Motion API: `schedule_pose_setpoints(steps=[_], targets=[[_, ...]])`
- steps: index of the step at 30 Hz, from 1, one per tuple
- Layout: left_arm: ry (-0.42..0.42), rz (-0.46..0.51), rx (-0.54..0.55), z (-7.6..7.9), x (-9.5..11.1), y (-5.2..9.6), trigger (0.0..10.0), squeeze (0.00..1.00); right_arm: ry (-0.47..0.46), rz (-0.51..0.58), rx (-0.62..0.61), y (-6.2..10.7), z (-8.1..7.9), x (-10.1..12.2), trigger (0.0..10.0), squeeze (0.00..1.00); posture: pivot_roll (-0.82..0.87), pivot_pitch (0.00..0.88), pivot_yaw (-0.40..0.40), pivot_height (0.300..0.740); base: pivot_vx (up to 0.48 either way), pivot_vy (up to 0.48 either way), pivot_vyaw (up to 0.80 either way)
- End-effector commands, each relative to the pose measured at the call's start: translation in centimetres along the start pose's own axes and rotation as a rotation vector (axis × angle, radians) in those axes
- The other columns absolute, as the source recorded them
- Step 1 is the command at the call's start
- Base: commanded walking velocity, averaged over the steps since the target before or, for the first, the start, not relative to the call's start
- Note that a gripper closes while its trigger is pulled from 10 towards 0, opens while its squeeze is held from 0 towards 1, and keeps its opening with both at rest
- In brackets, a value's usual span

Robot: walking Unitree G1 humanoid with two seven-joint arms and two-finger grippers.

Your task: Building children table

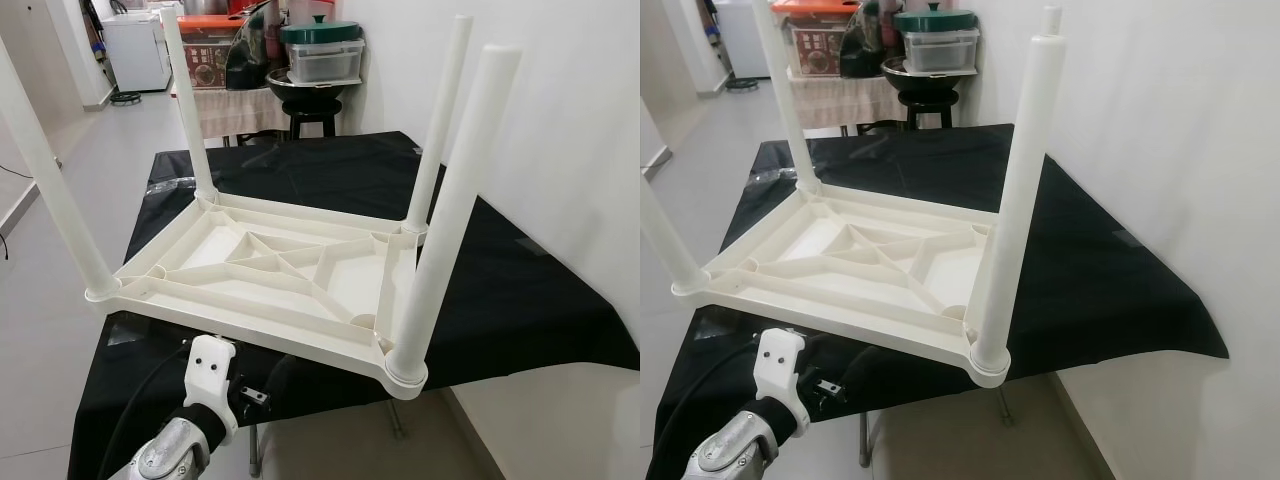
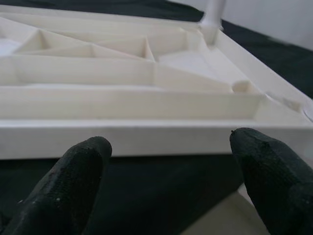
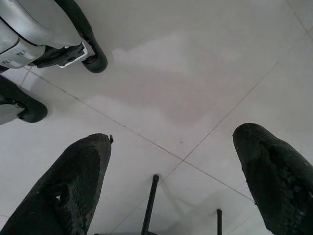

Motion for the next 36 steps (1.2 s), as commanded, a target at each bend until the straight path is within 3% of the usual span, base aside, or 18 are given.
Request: schedule_pose_setpoints(steps=[1, 5, 14, 23, 29, 36], targets=[[-0.016, 0.007, 0.013, -0.1, 0.1, -0.4, 10.0, 0.00, 0.756, 1.346, 1.033, 30.3, -24.7, 20.1, 10.0, 0.00, 0.01, 0.000, -0.061, 0.740, 0.000, 0.000, 0.00], [-0.015, 0.012, 0.014, 0.0, 0.0, -1.3, 10.0, 0.00, 0.794, 1.400, 0.991, 30.5, -25.3, 20.7, 10.0, 0.00, 0.00, 0.000, -0.045, 0.740, 0.000, 0.000, 0.00], [-0.025, 0.004, 0.025, -0.3, -0.1, -1.4, 10.0, 0.00, 0.795, 1.410, 0.982, 30.6, -25.5, 20.9, 10.0, 0.00, -0.01, 0.000, -0.026, 0.740, 0.000, 0.000, 0.00], [-0.056, -0.008, 0.059, -1.3, -0.1, -1.8, 10.0, 0.00, 0.782, 1.400, 0.974, 30.5, -25.9, 21.0, 10.0, 0.00, -0.01, 0.000, -0.014, 0.740, 0.000, 0.000, 0.00], [-0.069, 0.006, 0.134, -2.9, 0.3, -2.6, 10.0, 0.00, 0.775, 1.392, 0.978, 30.6, -26.1, 20.9, 10.0, 0.00, -0.01, 0.000, 0.001, 0.740, 0.000, 0.000, 0.00], [-0.066, 0.007, 0.138, -3.3, 0.3, -2.8, 10.0, 0.00, 0.768, 1.389, 0.981, 30.6, -26.2, 20.8, 10.0, 0.00, -0.01, 0.000, 0.011, 0.740, 0.000, 0.000, 0.00]])
Point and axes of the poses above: a point about 5 cm out from each wrist's last joint towards the gripper, its own y axis pointing back from the gripper into the wrist, its own x axis along the axis of the wrist's last joint, z = x × y, the point moved 4 cm from there along -y, pointing out of the wrist towards the gripper, and after that the axes turned 7 degrees about -y, right-handed, at the moved point
